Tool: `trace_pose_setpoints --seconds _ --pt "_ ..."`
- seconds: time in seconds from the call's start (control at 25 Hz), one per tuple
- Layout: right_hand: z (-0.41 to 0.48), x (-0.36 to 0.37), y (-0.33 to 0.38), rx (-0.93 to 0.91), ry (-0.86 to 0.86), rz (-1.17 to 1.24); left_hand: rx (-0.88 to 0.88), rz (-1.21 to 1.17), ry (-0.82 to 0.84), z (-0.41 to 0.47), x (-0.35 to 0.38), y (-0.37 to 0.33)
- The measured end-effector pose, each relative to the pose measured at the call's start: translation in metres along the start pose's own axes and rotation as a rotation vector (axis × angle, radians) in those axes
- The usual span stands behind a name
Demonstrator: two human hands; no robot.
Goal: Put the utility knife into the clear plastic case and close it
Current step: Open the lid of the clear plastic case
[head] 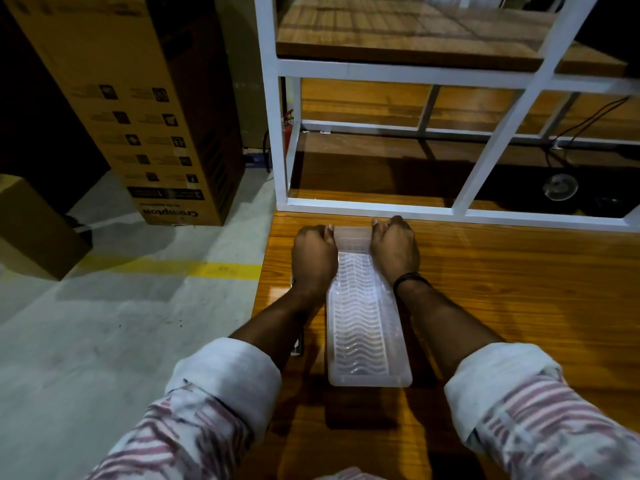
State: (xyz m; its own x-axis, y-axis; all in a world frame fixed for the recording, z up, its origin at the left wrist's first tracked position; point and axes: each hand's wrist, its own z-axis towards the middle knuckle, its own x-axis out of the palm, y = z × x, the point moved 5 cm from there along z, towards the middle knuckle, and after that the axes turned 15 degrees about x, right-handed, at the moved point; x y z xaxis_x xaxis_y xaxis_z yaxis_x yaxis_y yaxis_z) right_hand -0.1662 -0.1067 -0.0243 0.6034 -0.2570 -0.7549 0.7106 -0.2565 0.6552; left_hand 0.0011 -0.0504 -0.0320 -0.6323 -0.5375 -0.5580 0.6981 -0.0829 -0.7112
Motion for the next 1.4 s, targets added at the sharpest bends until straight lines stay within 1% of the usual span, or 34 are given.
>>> trace_pose_setpoints --seconds 0.16,0.32,0.36,0.4,0.48,0.52,0.56,0.68,0.76,0.88,0.96,1.08,1.2,1.4 --pt "0.001 0.001 -0.002 0.010 -0.002 -0.028 0.016 0.053 -0.006 0.000 -0.001 -0.002" --pt "-0.003 -0.005 0.002 0.006 0.071 -0.032 -0.023 -0.066 0.089 -0.001 -0.007 -0.003" --pt "-0.008 -0.011 0.003 -0.022 0.079 -0.033 -0.014 -0.089 0.119 -0.004 -0.010 -0.004" --pt "-0.017 -0.018 0.005 -0.089 0.060 -0.060 -0.006 -0.113 0.140 -0.008 -0.018 -0.006" --pt "-0.046 -0.034 0.006 -0.287 -0.033 -0.181 -0.034 -0.185 0.178 -0.024 -0.031 -0.006" --pt "-0.066 -0.041 0.005 -0.355 -0.045 -0.235 -0.084 -0.235 0.201 -0.035 -0.038 -0.005" --pt "-0.085 -0.046 0.002 -0.367 -0.004 -0.291 -0.154 -0.290 0.221 -0.048 -0.042 -0.002" --pt "-0.128 -0.058 -0.016 -0.250 0.201 -0.493 -0.369 -0.431 0.255 -0.084 -0.051 0.005" --pt "-0.152 -0.071 -0.024 -0.277 0.264 -0.559 -0.436 -0.524 0.286 -0.106 -0.055 0.004" --pt "-0.184 -0.083 -0.021 -0.384 0.294 -0.625 -0.505 -0.619 0.331 -0.132 -0.065 -0.001" --pt "-0.194 -0.082 -0.014 -0.404 0.311 -0.679 -0.494 -0.616 0.350 -0.138 -0.068 -0.004" --pt "-0.198 -0.078 -0.006 -0.384 0.363 -0.803 -0.511 -0.617 0.350 -0.140 -0.070 -0.009" --pt "-0.207 -0.070 -0.001 -0.383 0.366 -0.848 -0.517 -0.620 0.359 -0.139 -0.072 -0.012" --pt "-0.213 -0.062 0.000 -0.323 0.414 -0.865 -0.408 -0.549 0.336 -0.123 -0.067 -0.010"
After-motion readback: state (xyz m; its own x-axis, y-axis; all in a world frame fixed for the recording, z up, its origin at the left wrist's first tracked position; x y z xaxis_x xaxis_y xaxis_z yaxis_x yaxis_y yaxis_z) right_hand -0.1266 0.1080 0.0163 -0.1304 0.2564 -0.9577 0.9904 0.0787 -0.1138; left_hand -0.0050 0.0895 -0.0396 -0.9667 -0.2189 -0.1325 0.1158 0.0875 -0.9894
